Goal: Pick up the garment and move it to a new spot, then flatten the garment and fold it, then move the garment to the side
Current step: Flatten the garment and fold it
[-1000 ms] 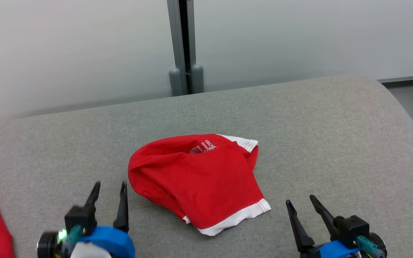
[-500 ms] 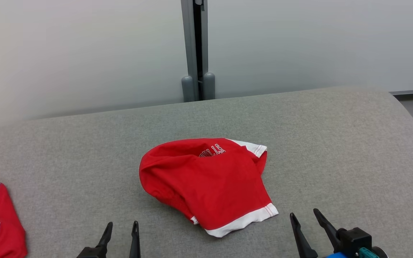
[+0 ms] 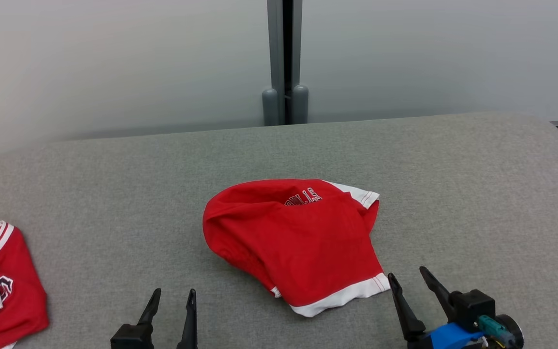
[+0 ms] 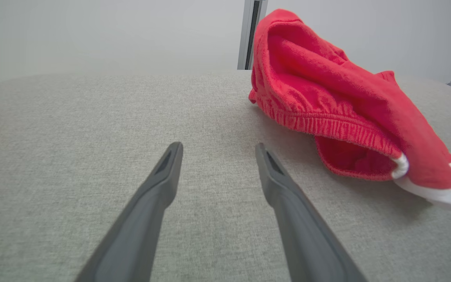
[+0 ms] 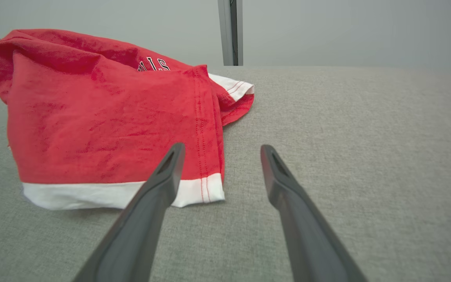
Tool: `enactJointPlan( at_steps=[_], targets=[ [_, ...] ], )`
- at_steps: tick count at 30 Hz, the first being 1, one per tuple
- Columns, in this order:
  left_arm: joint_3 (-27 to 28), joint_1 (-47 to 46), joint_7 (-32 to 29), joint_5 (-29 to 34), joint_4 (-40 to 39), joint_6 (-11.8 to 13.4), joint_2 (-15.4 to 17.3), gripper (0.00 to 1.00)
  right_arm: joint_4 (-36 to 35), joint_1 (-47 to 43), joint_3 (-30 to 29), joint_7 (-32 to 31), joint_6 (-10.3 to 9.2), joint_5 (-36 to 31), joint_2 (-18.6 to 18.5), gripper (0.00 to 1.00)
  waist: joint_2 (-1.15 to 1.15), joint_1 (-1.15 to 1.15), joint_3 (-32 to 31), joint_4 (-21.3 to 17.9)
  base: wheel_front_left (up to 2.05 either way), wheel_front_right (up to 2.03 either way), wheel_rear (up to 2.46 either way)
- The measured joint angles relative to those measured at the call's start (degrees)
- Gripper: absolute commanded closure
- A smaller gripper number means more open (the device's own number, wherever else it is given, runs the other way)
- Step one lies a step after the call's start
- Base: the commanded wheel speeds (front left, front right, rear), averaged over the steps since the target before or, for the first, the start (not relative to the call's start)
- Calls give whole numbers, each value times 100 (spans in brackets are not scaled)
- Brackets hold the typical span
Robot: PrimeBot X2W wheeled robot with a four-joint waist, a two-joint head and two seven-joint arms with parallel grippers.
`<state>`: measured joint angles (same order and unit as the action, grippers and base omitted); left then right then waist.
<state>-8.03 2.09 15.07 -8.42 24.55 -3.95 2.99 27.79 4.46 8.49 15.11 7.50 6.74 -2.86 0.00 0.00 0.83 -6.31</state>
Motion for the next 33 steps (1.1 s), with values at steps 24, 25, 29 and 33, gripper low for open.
enactJointPlan(
  at_steps=[24,25,29,33],
  targets=[
    [-299,-361,0,77,-13,-182,-4,0,1162,895,-1227,0,0,290,1,100,0,0,598,524,0,0,0],
    [-374,-366,0,66,-29,-204,-5,0,1069,890,-1358,0,-1,277,-12,100,0,1,590,489,0,0,0],
    [-724,-410,0,0,-82,-252,-9,0,690,880,-1938,0,0,62,9,100,0,1,582,338,0,0,0],
    [-1031,-467,0,-76,-89,-290,-10,0,539,890,-2644,0,0,-365,4,96,0,0,593,234,0,0,0]
  ],
)
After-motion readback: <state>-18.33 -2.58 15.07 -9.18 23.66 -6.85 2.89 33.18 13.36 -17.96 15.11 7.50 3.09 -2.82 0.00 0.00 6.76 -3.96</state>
